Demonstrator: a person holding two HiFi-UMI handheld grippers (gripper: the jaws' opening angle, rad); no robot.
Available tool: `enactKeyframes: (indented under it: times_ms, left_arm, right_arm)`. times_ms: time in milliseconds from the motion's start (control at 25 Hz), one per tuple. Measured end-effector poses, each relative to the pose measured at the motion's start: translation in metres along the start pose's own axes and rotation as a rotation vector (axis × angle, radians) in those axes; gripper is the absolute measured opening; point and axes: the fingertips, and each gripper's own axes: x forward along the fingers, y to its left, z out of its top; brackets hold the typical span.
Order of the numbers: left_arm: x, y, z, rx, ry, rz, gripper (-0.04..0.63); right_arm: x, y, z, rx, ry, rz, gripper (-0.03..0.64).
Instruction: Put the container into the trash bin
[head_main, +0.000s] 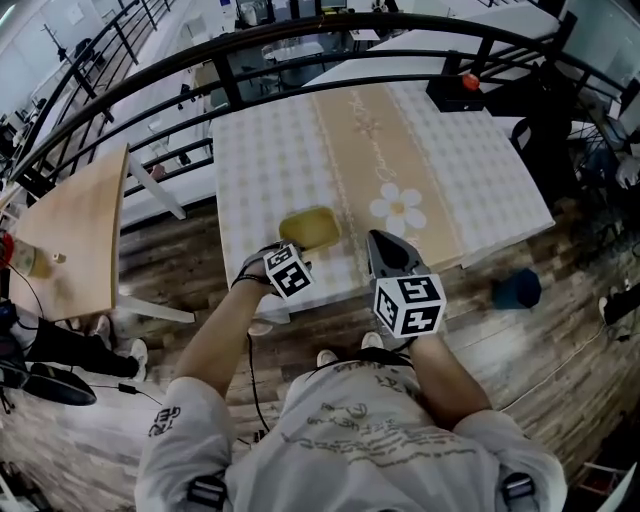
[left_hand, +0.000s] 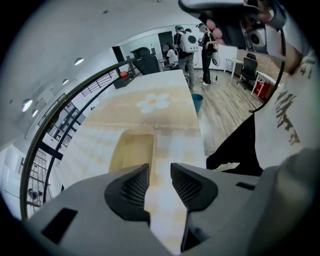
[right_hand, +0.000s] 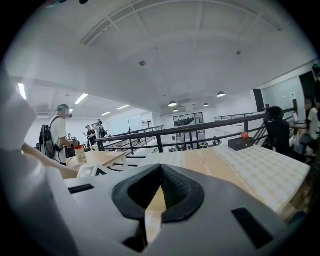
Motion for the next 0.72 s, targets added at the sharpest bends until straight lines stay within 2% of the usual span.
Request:
enactKeyframes:
  times_ms: [280, 560, 720]
  left_arm:
    - [0.036, 0.012, -0.021, -0.013, 0.097, -0.024, 0.121]
    - [0.060, 0.014, -0.032, 0.042, 0.190, -0.050, 0.121]
    - [0.069, 0.009, -0.039, 0.108, 0.232, -0.071, 0.121]
  right_arm:
    - [-0.006, -0.011, -0.016, 0.018, 0.024, -0.044, 0.003]
    - [-0.005, -0.021, -0.025, 0.037, 0.048, -0.075, 0.003]
    - [-0.003, -0.023, -0.022, 0.046, 0.043, -0.081, 0.003]
